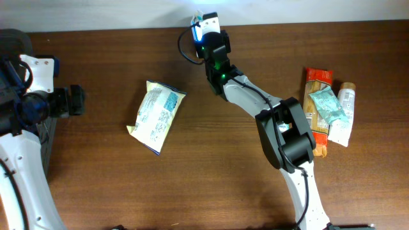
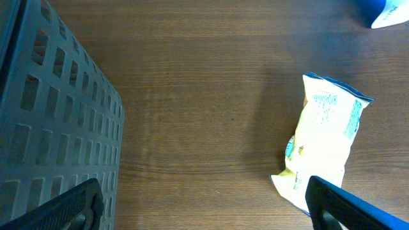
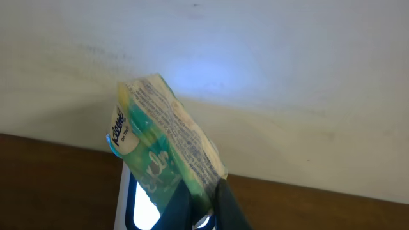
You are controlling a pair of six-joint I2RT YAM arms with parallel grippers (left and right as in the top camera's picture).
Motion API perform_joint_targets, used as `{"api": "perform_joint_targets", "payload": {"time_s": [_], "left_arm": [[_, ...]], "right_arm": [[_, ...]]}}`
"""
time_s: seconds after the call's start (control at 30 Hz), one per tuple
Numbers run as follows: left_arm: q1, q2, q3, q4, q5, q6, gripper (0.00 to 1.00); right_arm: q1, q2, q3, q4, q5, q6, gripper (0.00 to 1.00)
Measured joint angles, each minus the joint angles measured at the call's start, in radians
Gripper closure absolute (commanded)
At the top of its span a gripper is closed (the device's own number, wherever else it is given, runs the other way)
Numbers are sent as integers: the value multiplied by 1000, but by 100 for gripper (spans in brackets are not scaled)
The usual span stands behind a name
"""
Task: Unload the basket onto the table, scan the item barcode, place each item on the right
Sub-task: 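Hold the second tissue pack barcode in front of the scanner, then set the tissue pack down on the right beside the other items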
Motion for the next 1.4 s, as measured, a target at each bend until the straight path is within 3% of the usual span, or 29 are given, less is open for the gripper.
{"api": "perform_joint_targets", "payload": {"time_s": [0.1, 0.27, 0.53, 0.7, 0.83, 1.07, 1.1, 1.13, 1.2, 1.4], "left_arm": [[0, 0, 0, 0, 0, 0, 1], [0, 0, 0, 1, 0, 0, 1], [0, 0, 0, -1, 0, 0, 1], [0, 0, 0, 0, 0, 0, 1], [0, 0, 0, 0, 0, 0, 1], [0, 0, 0, 1, 0, 0, 1], [0, 0, 0, 0, 0, 0, 1], [0, 0, 0, 0, 0, 0, 1], [0, 0, 0, 0, 0, 0, 1], [0, 0, 0, 0, 0, 0, 1]], "right_arm": [[16, -8, 0, -85, 0, -29, 96], [74, -169, -3, -408, -70, 19, 96], [53, -641, 13, -1138, -421, 293, 96], [43, -684, -12, -1519, -336, 392, 96], [-12, -632, -113, -1534, -277, 489, 96], [-336, -566, -372, -1434, -251, 612, 95], [-381, -564, -391, -1421, -254, 619, 69], [-406, -562, -396, -1421, -259, 623, 51], [-446, -561, -397, -1418, -281, 624, 31], [-466, -558, -377, -1468, -442, 535, 28]]}}
